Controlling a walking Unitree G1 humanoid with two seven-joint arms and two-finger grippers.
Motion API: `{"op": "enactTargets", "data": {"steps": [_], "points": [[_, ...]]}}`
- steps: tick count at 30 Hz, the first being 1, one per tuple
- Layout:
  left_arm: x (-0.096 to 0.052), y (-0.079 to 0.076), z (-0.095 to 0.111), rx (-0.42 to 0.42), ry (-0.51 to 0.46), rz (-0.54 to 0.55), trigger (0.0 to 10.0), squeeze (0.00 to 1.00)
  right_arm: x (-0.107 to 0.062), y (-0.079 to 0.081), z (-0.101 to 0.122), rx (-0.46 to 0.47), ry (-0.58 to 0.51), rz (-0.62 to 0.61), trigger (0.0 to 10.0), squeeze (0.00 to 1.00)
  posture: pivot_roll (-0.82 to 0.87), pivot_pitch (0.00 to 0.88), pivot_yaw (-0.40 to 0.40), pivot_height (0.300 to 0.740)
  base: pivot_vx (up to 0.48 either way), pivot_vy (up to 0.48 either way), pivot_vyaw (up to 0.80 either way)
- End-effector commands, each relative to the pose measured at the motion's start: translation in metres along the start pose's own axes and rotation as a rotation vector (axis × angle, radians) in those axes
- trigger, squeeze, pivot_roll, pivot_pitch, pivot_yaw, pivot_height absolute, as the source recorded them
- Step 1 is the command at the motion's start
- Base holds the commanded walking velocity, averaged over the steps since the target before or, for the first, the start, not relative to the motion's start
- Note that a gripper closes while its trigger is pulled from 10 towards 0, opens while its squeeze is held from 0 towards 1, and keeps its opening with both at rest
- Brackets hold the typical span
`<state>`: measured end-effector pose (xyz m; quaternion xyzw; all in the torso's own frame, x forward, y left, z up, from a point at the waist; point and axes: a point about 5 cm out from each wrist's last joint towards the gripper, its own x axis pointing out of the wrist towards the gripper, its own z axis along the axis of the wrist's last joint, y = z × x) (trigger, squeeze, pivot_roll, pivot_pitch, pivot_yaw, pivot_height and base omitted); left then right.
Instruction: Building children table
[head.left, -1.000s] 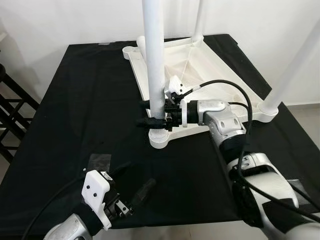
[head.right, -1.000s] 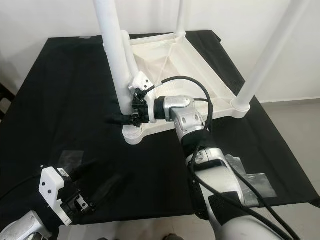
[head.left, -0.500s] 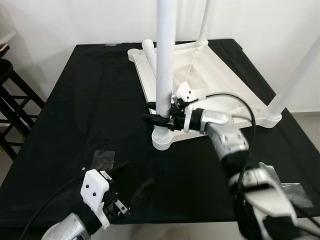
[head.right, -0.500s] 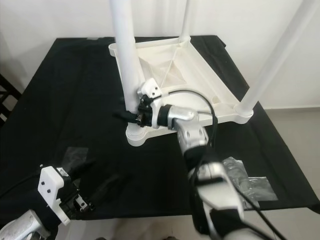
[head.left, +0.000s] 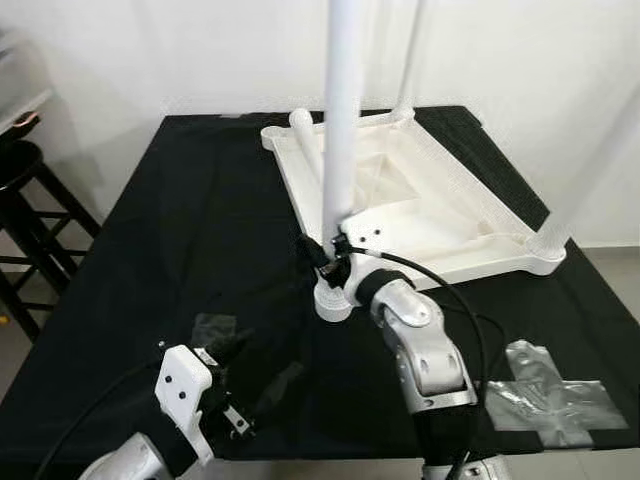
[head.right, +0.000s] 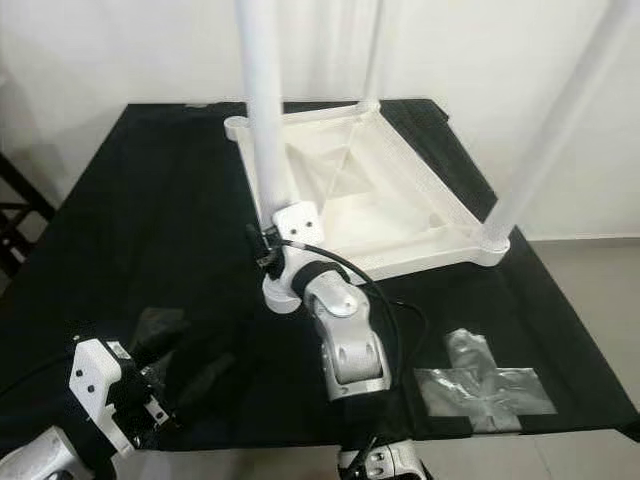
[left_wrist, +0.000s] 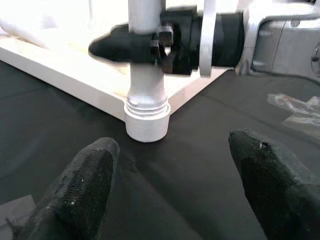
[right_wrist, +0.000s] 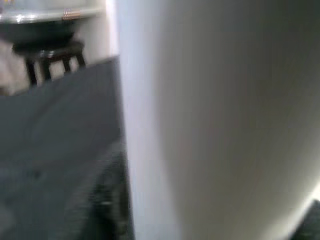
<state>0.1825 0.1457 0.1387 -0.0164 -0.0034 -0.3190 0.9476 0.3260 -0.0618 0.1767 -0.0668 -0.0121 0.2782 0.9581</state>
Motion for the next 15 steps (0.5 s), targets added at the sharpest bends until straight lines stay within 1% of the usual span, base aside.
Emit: {"op": "enactTargets", "data": {"steps": [1,3,4,6,7,8,9,10,11,12,13,14,15], "points": [[-0.001,0.0,-0.004,-0.009,0.008,0.007,10.0,0.0,0.004,0.007,0.0,0.044,0.007,0.071,10.0,1.0,-0.03,0.107,0.0,0.74,0.0,0.0,0.0],[-0.001,0.0,-0.004,-0.009,0.008,0.007,10.0,0.0,0.004,0.007,0.0,0.044,0.007,0.071,10.0,1.0,-0.03,0.107,0.0,0.74,0.0,0.0,0.0],[-0.001,-0.001,-0.004,-0.01,0.007,0.007,10.0,0.0,0.007,0.01,0.005,0.055,-0.019,0.139,10.0,1.0,-0.03,0.103,0.002,0.74,0.0,0.0,0.0],[-0.001,-0.001,-0.004,-0.01,0.007,0.007,10.0,0.0,0.007,0.01,0.005,0.055,-0.019,0.139,10.0,1.0,-0.03,0.103,0.002,0.74,0.0,0.0,0.0],[0.0,-0.001,-0.005,-0.013,0.007,0.004,10.0,0.0,0.012,0.011,0.012,0.059,-0.05,0.231,10.0,1.0,-0.03,0.098,0.004,0.74,0.0,0.0,0.0],[0.001,-0.002,-0.005,-0.016,0.007,0.002,10.0,0.0,0.017,0.007,0.019,0.057,-0.076,0.365,10.0,1.0,-0.03,0.092,0.002,0.74,0.0,0.0,0.0],[0.001,-0.002,-0.005,-0.016,0.007,0.002,10.0,0.0,0.017,0.007,0.019,0.057,-0.076,0.365,10.0,1.0,-0.03,0.092,0.002,0.74,0.0,0.0,0.0],[0.001,-0.003,-0.005,-0.018,0.006,-0.001,10.0,0.0,0.019,0.001,0.024,0.047,-0.089,0.46,10.0,1.0,-0.02,0.091,0.001,0.74,0.0,0.0,0.0],[0.001,-0.003,-0.006,-0.019,0.006,-0.002,10.0,0.0,0.02,-0.003,0.028,0.042,-0.095,0.515,10.0,1.0,-0.02,0.091,0.001,0.74,0.0,0.0,0.0],[0.002,-0.003,-0.006,-0.019,0.006,-0.003,10.0,0.0,0.02,-0.006,0.03,0.046,-0.092,0.553,10.0,1.0,-0.02,0.089,-0.004,0.74,0.0,0.0,0.0],[0.002,-0.003,-0.006,-0.019,0.006,-0.003,10.0,0.0,0.02,-0.006,0.03,0.046,-0.092,0.553,10.0,1.0,-0.02,0.089,-0.004,0.74,0.0,0.0,0.0],[0.002,-0.003,-0.006,-0.02,0.006,-0.003,10.0,0.0,0.022,-0.009,0.03,0.017,-0.082,0.592,10.0,1.0,-0.02,0.086,-0.005,0.74,0.0,0.0,0.0],[0.002,-0.004,-0.006,-0.02,0.005,-0.002,10.0,0.0,0.024,-0.012,0.031,-0.017,-0.071,0.619,10.0,0.63,-0.02,0.087,-0.006,0.74,0.0,0.0,0.0]]}}
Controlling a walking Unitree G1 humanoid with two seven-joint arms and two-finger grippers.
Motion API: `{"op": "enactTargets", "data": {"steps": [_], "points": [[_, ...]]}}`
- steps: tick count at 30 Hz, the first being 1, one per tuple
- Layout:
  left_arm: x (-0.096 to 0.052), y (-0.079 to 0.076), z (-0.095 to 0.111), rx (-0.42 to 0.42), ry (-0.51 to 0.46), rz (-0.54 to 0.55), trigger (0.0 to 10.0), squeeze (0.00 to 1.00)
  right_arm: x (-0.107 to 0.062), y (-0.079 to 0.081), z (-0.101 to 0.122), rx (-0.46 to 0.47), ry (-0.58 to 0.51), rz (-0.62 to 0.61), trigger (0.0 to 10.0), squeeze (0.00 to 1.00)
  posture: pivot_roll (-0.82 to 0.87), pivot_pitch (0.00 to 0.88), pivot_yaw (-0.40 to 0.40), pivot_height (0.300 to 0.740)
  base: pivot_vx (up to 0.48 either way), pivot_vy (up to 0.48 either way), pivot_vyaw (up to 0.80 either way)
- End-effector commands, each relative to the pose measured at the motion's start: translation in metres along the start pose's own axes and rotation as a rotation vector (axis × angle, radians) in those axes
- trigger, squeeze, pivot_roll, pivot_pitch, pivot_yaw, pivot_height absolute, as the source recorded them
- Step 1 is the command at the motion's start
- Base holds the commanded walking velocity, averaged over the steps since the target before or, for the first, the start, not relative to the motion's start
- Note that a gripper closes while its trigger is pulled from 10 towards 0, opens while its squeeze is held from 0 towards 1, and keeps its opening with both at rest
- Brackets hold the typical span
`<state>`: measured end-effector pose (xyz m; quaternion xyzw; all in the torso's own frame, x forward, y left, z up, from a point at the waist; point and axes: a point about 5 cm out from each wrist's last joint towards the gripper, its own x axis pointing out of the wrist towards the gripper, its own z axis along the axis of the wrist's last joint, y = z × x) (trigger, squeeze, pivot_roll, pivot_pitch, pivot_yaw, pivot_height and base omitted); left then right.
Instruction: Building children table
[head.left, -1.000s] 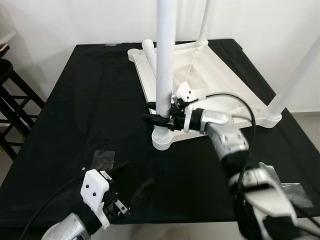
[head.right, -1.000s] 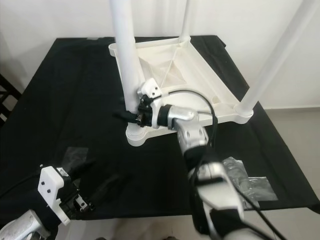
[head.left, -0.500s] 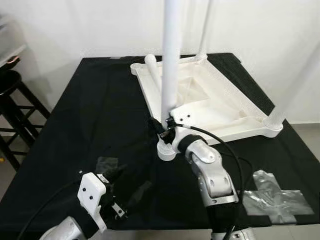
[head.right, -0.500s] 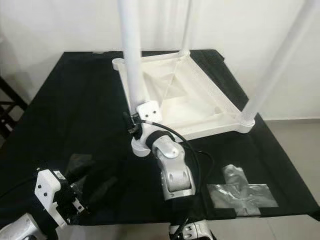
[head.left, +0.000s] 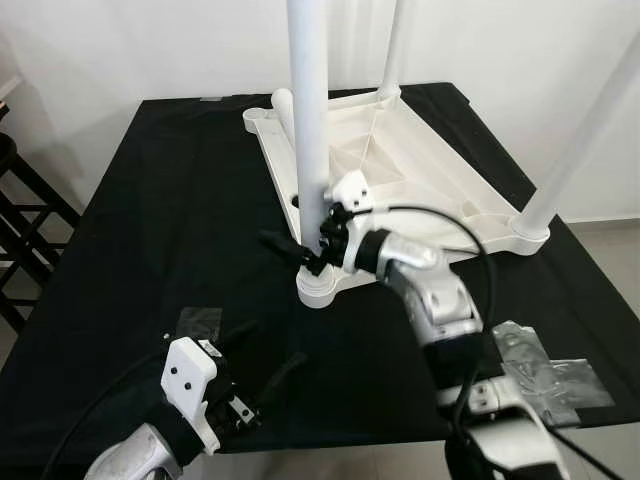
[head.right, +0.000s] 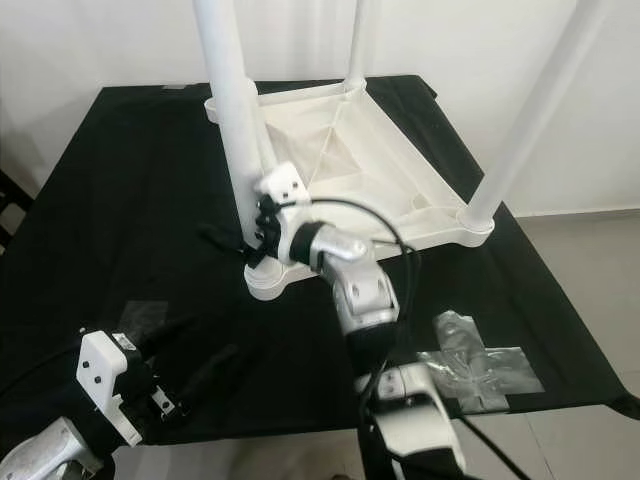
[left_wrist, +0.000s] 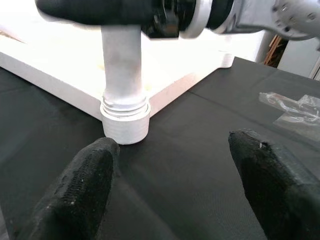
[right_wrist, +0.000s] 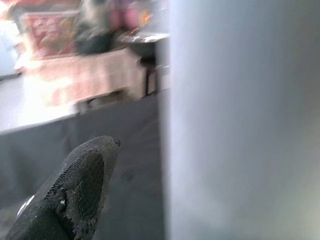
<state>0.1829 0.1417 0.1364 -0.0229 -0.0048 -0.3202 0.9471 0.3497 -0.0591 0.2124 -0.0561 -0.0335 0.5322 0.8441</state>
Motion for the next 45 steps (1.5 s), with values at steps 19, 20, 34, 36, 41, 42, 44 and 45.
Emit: {"op": "enactTargets", "data": {"steps": [19,20,34,36,41,42,44,45], "points": [[-0.003,-0.003,-0.003,-0.011,0.011,0.0,10.0,0.0,-0.008,-0.02,-0.024,0.056,0.132,0.2,0.0,0.0,-0.01,0.11,0.001,0.74,0.0,0.0,0.0],[-0.003,-0.003,-0.003,-0.011,0.011,0.0,10.0,0.0,-0.008,-0.02,-0.024,0.056,0.132,0.2,0.0,0.0,-0.01,0.11,0.001,0.74,0.0,0.0,0.0],[-0.007,0.003,-0.001,-0.009,0.021,-0.007,10.0,0.0,-0.022,0.032,-0.057,0.118,0.144,-0.593,0.0,0.0,-0.02,0.118,0.014,0.74,0.0,0.0,0.0],[-0.007,0.005,-0.002,-0.009,0.023,-0.01,10.0,0.0,-0.018,0.029,-0.058,0.112,0.151,-0.578,0.0,0.0,-0.02,0.112,0.014,0.74,0.0,0.0,0.0],[-0.006,0.006,-0.002,-0.003,0.02,0.0,10.0,0.0,-0.012,0.03,-0.056,0.107,0.166,-0.536,1.3,0.0,-0.02,0.111,0.015,0.74,0.0,0.0,0.0],[-0.005,0.006,-0.002,0.001,0.017,0.009,10.0,0.0,-0.01,0.029,-0.053,0.116,0.156,-0.508,10.0,1.0,-0.01,0.102,0.011,0.74,0.0,0.0,0.0],[-0.005,0.006,-0.002,0.001,0.017,0.009,10.0,0.0,-0.01,0.029,-0.053,0.116,0.156,-0.508,10.0,1.0,-0.01,0.102,0.011,0.74,0.0,0.0,0.0],[-0.005,0.006,-0.002,0.001,0.017,0.009,10.0,0.0,-0.01,0.029,-0.053,0.116,0.156,-0.508,10.0,1.0,-0.01,0.102,0.011,0.74,0.0,0.0,0.0]]}}
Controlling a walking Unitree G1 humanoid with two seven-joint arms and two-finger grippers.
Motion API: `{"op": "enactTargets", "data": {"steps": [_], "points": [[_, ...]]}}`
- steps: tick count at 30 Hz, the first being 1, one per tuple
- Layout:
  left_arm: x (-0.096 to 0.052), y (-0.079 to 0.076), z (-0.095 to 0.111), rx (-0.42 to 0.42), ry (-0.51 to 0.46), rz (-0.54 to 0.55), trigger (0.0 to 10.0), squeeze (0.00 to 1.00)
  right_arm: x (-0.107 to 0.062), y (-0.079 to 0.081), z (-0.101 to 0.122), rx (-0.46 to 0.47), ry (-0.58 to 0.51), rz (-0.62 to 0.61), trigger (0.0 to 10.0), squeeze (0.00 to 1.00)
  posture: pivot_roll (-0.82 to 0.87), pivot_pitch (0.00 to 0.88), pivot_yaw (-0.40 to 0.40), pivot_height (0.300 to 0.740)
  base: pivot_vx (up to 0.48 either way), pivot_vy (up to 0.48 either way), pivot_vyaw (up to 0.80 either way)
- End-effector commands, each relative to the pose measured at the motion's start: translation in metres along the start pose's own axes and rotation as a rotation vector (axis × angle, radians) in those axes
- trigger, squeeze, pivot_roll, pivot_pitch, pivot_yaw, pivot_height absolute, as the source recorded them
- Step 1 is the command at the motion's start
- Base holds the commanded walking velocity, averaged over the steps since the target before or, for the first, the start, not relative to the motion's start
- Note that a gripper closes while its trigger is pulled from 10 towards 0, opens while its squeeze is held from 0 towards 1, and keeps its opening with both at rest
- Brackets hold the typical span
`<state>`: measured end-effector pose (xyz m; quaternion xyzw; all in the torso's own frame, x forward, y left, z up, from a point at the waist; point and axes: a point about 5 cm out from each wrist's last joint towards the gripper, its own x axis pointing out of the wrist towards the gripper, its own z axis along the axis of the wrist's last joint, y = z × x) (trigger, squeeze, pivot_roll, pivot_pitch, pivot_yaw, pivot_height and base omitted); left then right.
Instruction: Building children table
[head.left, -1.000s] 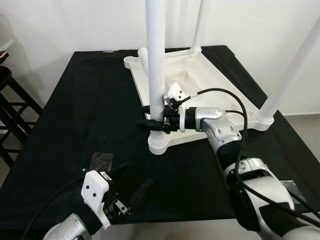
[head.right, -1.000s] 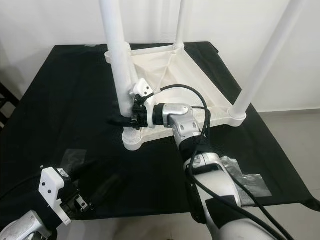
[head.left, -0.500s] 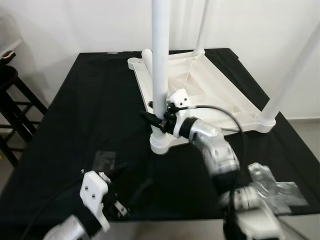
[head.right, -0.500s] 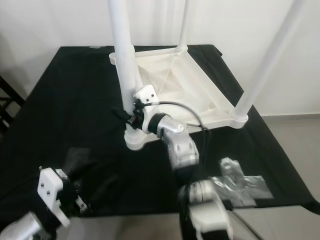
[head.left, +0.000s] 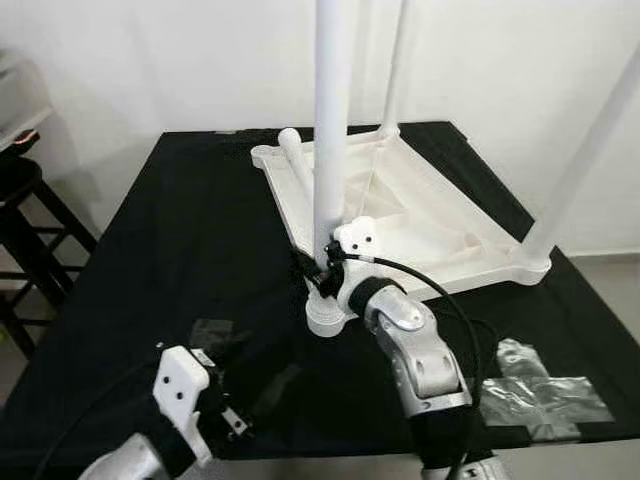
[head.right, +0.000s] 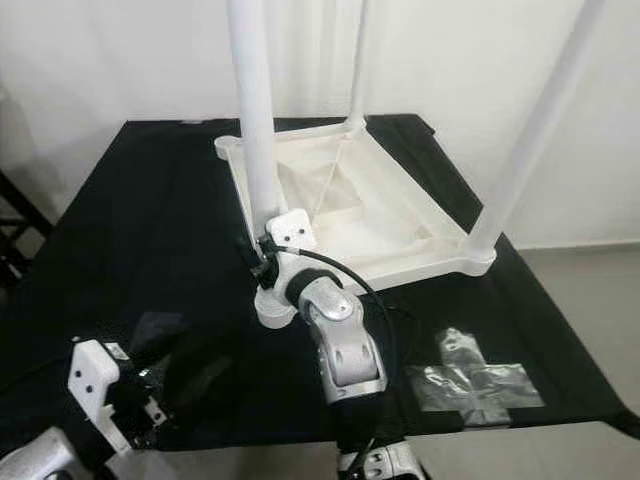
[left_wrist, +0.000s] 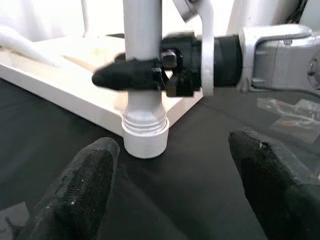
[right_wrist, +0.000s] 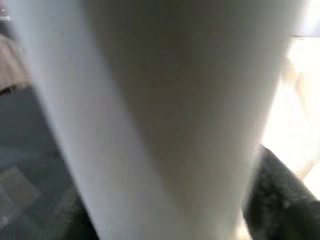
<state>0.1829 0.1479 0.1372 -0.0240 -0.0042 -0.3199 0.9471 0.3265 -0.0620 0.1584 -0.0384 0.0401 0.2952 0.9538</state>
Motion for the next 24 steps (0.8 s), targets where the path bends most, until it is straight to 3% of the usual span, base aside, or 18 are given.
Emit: {"op": "enactTargets", "data": {"steps": [1,4,7,8,9,10,12,18,19,20,21,24], "points": [[-0.001,0.002,-0.003,0.006,0.016,0.014,10.0,0.0,0.004,0.004,0.003,0.026,0.003,0.057,10.0,1.0,-0.01,0.099,0.011,0.74,0.0,0.0,0.0],[0.0,0.002,-0.004,0.005,0.016,0.014,10.0,0.0,0.006,0.003,0.012,0.022,-0.031,0.146,10.0,1.0,0.0,0.09,0.015,0.74,0.0,0.0,0.0],[0.001,0.001,-0.005,0.001,0.018,0.009,10.0,0.0,0.004,-0.004,0.023,-0.092,-0.068,0.472,10.0,1.0,0.01,0.082,0.014,0.74,0.0,0.0,0.0],[0.001,0.001,-0.005,0.001,0.018,0.008,10.0,0.0,0.002,-0.008,0.021,-0.126,-0.044,0.557,10.0,0.82,0.01,0.081,0.014,0.74,0.0,0.0,0.0],[0.001,0.001,-0.005,0.002,0.019,0.008,10.0,0.0,0.0,-0.011,0.02,-0.144,-0.027,0.603,10.0,0.82,0.01,0.081,0.014,0.74,0.0,0.0,0.0],[0.001,0.001,-0.005,0.002,0.018,0.008,10.0,0.0,0.0,-0.016,0.018,-0.164,-0.006,0.65,10.0,0.0,0.01,0.078,0.011,0.74,0.0,0.0,0.0],[0.002,0.001,-0.006,0.003,0.017,0.009,10.0,0.0,0.004,-0.028,0.017,-0.203,0.033,0.691,10.0,0.0,0.02,0.076,0.01,0.74,0.0,0.0,0.0],[0.001,0.0,-0.006,0.008,0.019,0.012,10.0,0.0,0.011,-0.038,0.022,-0.193,0.041,0.669,10.0,0.0,0.03,0.076,0.012,0.74,0.0,0.0,0.0],[0.001,0.0,-0.006,0.009,0.02,0.013,10.0,0.0,0.013,-0.04,0.024,-0.184,0.039,0.663,6.4,0.0,0.03,0.076,0.013,0.74,0.0,0.0,0.0],[0.001,0.0,-0.006,0.01,0.021,0.013,10.0,0.0,0.016,-0.041,0.027,-0.175,0.035,0.646,0.7,0.0,0.03,0.072,0.014,0.74,0.0,0.0,0.0],[0.001,0.0,-0.006,0.01,0.022,0.013,10.0,0.0,0.018,-0.041,0.028,-0.166,0.038,0.645,0.0,0.0,0.03,0.072,0.014,0.74,0.0,0.0,0.0],[0.001,-0.001,-0.007,0.009,0.024,0.011,10.0,0.0,0.019,-0.041,0.027,-0.168,0.046,0.686,0.0,0.0,0.03,0.071,0.013,0.74,0.0,0.0,0.0]]}}
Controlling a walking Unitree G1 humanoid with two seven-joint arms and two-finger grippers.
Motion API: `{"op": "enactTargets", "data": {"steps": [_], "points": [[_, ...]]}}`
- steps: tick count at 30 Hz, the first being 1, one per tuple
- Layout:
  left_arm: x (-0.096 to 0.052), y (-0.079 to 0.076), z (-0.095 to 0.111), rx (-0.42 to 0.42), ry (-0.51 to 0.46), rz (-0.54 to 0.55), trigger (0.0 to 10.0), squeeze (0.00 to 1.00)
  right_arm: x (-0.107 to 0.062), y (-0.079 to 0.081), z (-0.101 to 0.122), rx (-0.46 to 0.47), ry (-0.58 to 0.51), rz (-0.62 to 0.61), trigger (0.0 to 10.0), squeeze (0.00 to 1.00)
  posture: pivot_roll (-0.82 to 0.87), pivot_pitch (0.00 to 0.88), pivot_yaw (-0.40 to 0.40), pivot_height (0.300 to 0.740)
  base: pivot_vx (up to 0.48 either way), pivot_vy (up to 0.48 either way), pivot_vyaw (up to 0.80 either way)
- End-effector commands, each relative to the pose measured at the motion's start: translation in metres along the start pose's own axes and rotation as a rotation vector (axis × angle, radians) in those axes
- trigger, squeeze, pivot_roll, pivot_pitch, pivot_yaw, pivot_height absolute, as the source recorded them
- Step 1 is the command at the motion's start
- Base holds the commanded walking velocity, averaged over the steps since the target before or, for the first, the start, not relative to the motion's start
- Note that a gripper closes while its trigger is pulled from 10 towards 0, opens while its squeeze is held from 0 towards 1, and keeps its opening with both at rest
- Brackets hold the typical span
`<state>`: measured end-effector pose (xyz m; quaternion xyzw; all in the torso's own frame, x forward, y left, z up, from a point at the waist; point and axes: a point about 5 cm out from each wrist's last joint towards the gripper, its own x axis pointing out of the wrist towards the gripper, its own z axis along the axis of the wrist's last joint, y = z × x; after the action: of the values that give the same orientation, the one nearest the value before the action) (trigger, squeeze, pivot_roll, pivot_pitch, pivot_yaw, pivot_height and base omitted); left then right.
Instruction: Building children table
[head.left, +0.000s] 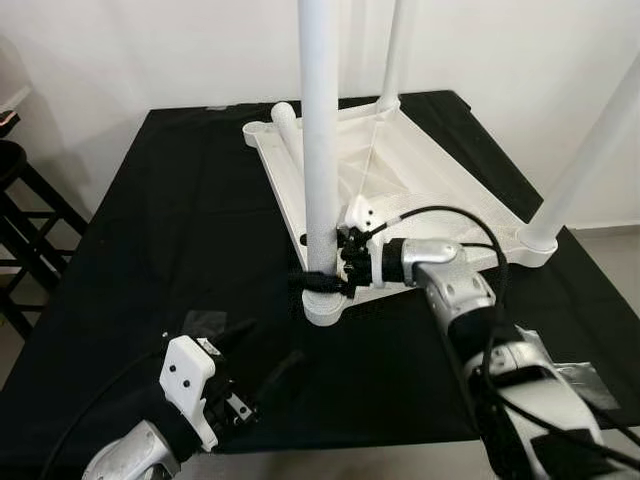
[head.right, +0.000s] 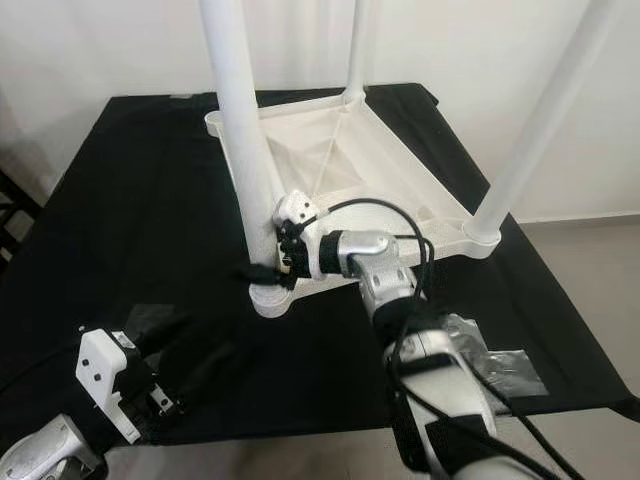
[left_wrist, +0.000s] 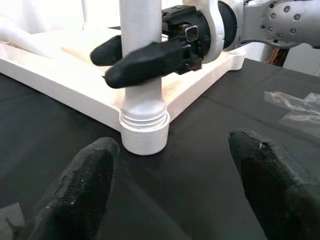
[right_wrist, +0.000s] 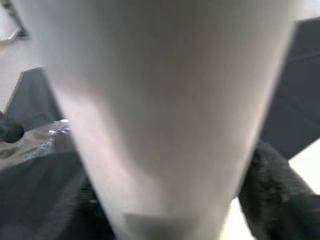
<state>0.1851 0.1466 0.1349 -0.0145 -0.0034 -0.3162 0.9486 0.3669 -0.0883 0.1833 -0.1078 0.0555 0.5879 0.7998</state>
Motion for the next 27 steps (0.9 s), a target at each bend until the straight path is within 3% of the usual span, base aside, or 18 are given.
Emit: {"op": "enactTargets", "data": {"steps": [1,11,13,15,16,17,18,19,20,21,22,27], "points": [[-0.002,-0.001,-0.005,-0.009,0.016,0.003,10.0,0.0,0.005,0.001,0.003,-0.012,-0.014,0.027,0.0,0.0,0.03,0.071,0.013,0.74,0.0,0.0,0.0],[-0.001,-0.003,-0.005,-0.011,0.015,0.001,10.0,0.0,-0.001,-0.003,-0.002,-0.039,0.015,0.069,0.0,0.0,0.03,0.07,0.013,0.74,0.0,0.0,0.0],[-0.002,-0.004,-0.005,-0.013,0.013,0.0,10.0,0.0,-0.004,-0.002,-0.014,-0.051,0.063,-0.009,0.0,0.0,0.03,0.075,-0.008,0.74,0.0,0.0,0.0],[-0.003,-0.005,-0.005,-0.012,0.011,0.002,10.0,0.0,0.0,0.001,-0.035,-0.023,0.148,-0.309,0.0,0.0,0.03,0.079,-0.022,0.74,0.0,0.0,0.0],[-0.003,-0.005,-0.005,-0.012,0.011,0.002,10.0,0.0,0.0,0.001,-0.035,-0.023,0.148,-0.309,0.0,0.0,0.03,0.079,-0.022,0.74,0.0,0.0,0.0],[-0.004,-0.005,-0.004,-0.01,0.01,0.003,10.0,0.0,0.007,0.011,-0.035,0.075,0.056,-0.581,0.0,0.0,0.03,0.1,-0.018,0.74,0.0,0.0,0.0],[-0.005,-0.004,-0.003,-0.009,0.009,0.004,10.0,0.0,0.002,0.019,-0.036,0.17,0.004,-0.786,0.0,0.0,0.03,0.103,-0.014,0.74,0.0,0.0,0.0],[-0.005,-0.004,-0.003,-0.009,0.009,0.004,10.0,0.0,0.002,0.019,-0.036,0.17,0.004,-0.786,0.0,0.0,0.03,0.103,-0.014,0.74,0.0,0.0,0.0],[-0.006,-0.003,-0.003,-0.008,0.01,0.006,10.0,0.0,0.006,0.046,-0.038,0.161,-0.002,-0.788,0.0,0.0,0.01,0.1,0.011,0.74,0.0,0.0,0.0],[-0.006,-0.003,-0.003,-0.008,0.01,0.006,10.0,0.0,0.006,0.046,-0.038,0.161,-0.002,-0.788,0.0,0.0,0.01,0.1,0.011,0.74,0.0,0.0,0.0],[-0.007,-0.002,-0.003,-0.007,0.011,0.008,10.0,0.0,0.008,0.065,-0.037,0.144,-0.006,-0.768,0.0,0.0,0.01,0.098,0.015,0.74,0.0,0.0,0.0],[-0.004,0.0,-0.004,-0.019,0.017,-0.014,10.0,0.0,0.003,0.053,-0.032,0.093,0.002,-0.767,0.0,0.0,-0.01,0.086,0.025,0.74,0.0,0.0,0.0]]}}
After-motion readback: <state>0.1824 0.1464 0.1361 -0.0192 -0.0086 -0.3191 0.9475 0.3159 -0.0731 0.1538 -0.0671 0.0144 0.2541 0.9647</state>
